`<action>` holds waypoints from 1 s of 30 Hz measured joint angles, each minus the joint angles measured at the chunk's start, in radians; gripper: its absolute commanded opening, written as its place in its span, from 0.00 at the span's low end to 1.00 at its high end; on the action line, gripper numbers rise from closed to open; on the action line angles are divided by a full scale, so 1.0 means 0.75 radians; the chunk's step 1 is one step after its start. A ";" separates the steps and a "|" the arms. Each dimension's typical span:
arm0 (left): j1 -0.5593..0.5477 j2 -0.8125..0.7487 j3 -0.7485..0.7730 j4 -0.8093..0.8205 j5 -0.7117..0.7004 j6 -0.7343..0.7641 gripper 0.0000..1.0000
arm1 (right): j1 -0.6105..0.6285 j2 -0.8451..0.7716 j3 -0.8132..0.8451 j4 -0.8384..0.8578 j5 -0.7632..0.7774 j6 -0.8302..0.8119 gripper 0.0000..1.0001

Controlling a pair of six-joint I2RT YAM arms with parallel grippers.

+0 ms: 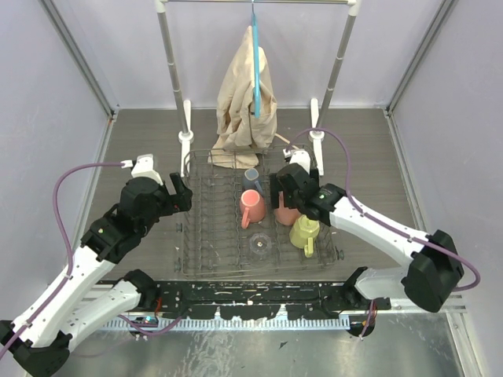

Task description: Unload the cups from the dish rack

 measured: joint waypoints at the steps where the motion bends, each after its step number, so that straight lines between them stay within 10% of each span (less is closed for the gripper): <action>1: 0.000 0.000 0.000 0.000 0.001 0.000 0.98 | 0.000 0.021 0.000 -0.001 -0.001 -0.002 0.96; 21: 0.000 -0.004 -0.001 -0.001 0.000 -0.001 0.98 | 0.000 0.125 -0.032 0.047 -0.001 -0.029 0.73; 30: 0.000 -0.011 -0.001 -0.002 0.000 -0.011 0.98 | -0.001 0.122 -0.045 0.074 0.020 -0.031 0.03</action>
